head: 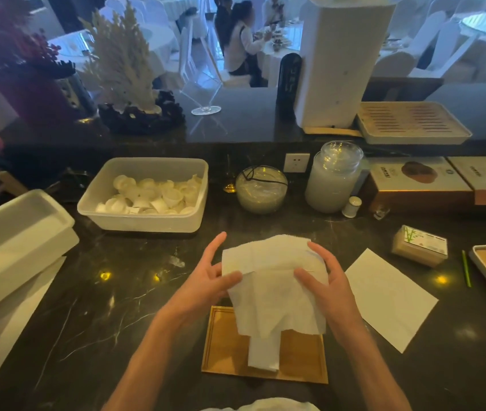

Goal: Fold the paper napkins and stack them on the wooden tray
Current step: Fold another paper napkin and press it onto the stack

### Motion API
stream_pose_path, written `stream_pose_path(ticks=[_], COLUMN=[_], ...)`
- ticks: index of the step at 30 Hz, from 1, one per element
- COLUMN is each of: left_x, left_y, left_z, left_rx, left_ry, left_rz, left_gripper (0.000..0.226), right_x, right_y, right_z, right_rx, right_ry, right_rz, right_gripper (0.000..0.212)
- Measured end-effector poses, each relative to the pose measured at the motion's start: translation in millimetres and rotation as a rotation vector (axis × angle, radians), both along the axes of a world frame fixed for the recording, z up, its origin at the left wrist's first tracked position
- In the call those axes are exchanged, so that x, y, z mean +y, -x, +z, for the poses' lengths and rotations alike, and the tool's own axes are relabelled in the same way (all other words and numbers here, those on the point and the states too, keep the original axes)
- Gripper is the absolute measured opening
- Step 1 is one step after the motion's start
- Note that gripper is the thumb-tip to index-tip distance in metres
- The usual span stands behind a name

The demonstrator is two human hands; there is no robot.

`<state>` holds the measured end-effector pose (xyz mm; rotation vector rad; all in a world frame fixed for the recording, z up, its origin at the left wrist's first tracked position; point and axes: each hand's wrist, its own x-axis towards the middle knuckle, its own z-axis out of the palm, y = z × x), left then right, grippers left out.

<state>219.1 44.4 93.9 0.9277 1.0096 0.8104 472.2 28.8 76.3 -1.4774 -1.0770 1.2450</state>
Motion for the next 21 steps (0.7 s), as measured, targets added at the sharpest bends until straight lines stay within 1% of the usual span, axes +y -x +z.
stream_pose_path(ticks=[2, 4, 6, 8, 10, 13, 16, 21], left_x=[-2, -4, -4, -3, -1, 0, 1, 1], left_y=[-3, -8, -13, -15, -16, -17, -19, -21], left_z=[2, 4, 5, 3, 3, 1, -3, -6], left_rx=[0.11, 0.222, 0.322, 0.369, 0.38, 0.36, 0.373, 0.421], left_ry=[-0.069, -0.129, -0.176, -0.214, -0.23, -0.237, -0.236, -0.267], left_rz=[-0.041, -0.053, -0.007, 0.054, 0.073, 0.093, 0.157, 0.199], left_gripper=[0.082, 0.058, 0.033, 0.018, 0.013, 0.014, 0.019, 0.013], right_x=[-1, -2, -5, -9, -13, -16, -19, -22], right_y=[-3, -7, -11, -15, -21, -26, -27, -29], right_z=[4, 7, 10, 14, 17, 23, 27, 35], right_rx=[-0.03, -0.078, -0.094, -0.05, -0.029, -0.091, -0.099, -0.16], right_ry=[0.008, 0.024, 0.021, 0.015, -0.003, -0.028, -0.031, -0.07], right_rz=[-0.021, -0.043, -0.038, -0.028, -0.031, -0.011, -0.031, -0.067], right_gripper=[0.051, 0.045, 0.038, 0.031, 0.026, 0.023, 0.021, 0.018])
